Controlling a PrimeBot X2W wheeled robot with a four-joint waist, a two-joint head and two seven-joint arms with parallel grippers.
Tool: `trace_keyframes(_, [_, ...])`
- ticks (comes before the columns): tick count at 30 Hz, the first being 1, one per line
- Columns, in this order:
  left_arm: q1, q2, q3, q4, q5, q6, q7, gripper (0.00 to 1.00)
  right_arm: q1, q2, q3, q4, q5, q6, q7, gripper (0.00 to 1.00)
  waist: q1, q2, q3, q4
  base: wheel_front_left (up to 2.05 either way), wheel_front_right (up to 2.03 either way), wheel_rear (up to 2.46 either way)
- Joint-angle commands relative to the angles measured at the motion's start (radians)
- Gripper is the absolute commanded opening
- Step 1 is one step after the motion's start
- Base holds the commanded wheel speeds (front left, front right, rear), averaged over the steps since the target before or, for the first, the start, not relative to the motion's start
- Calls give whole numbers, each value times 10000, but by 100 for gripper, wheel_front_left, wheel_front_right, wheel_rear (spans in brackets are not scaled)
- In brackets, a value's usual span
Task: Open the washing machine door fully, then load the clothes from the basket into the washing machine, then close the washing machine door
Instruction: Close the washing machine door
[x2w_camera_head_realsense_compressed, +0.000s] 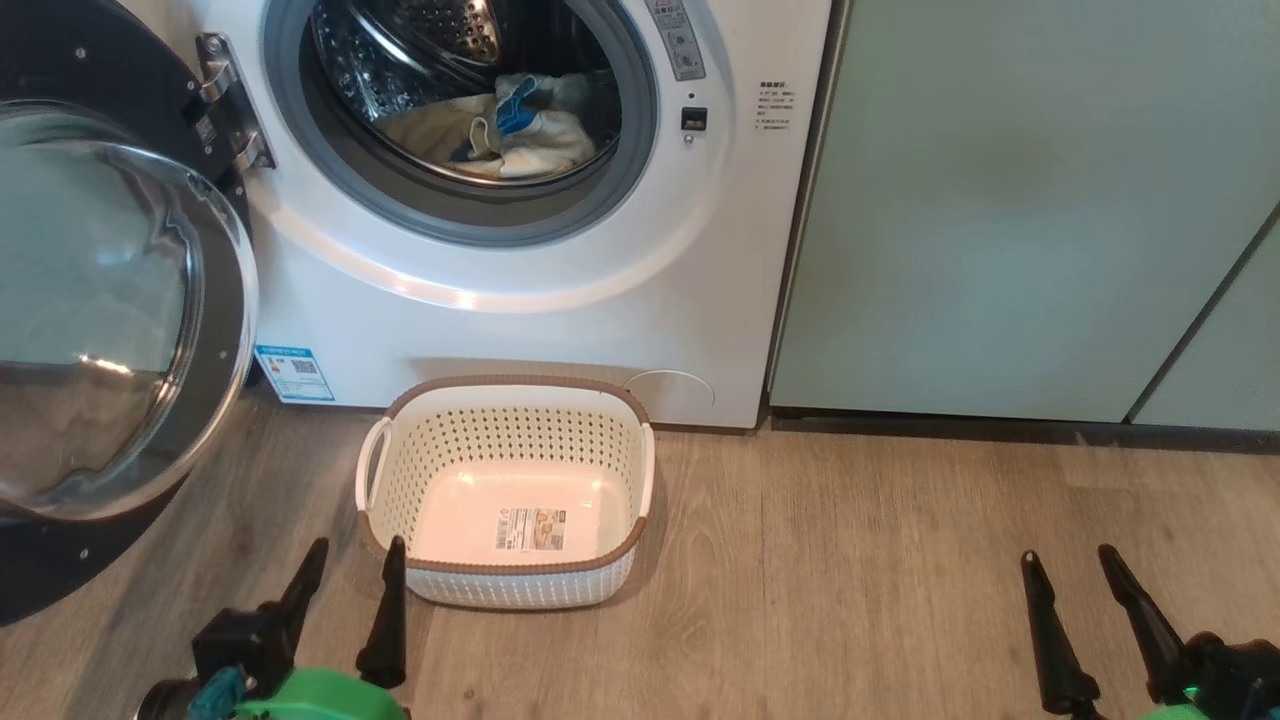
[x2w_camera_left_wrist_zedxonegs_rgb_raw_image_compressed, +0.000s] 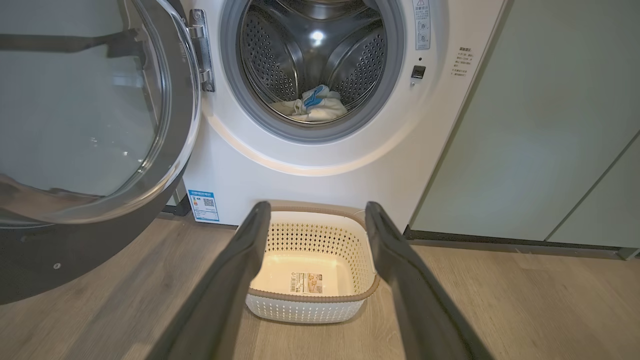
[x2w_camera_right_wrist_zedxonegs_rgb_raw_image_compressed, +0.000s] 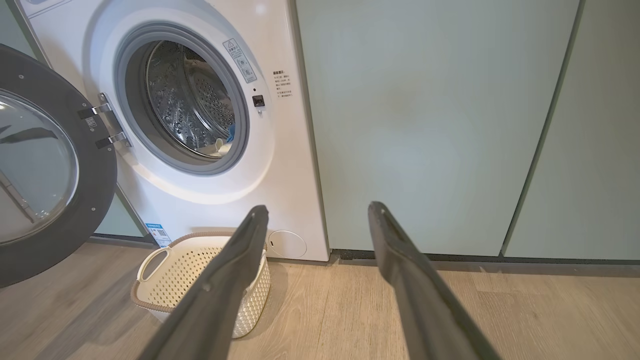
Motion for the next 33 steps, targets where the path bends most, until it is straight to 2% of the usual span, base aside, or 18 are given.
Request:
trace_keyframes(1, [-548, 47, 483, -256, 132, -24, -63, 100, -201, -144, 111, -322, -87, 0, -67, 100, 0, 0, 4, 7, -9, 9, 0])
trace_keyframes(22, [-604, -46, 550, -202, 313, -141, -63, 100, -140, -96, -18, -302, -102, 0, -67, 100, 0, 0, -22, 301, 0, 0, 0])
trace_keyframes(27, [-740, -25, 479, -224, 366, -159, -58, 100, -57, -47, -92, -319, -91, 0, -67, 100, 0, 0, 14, 793, 0, 0, 0])
trace_keyframes(33, [-976, -100, 400, -238, 423, -89, -35, 100, 7, 43, -268, -370, -147, 0, -67, 100, 0, 0, 68, 1881, 0, 0, 0])
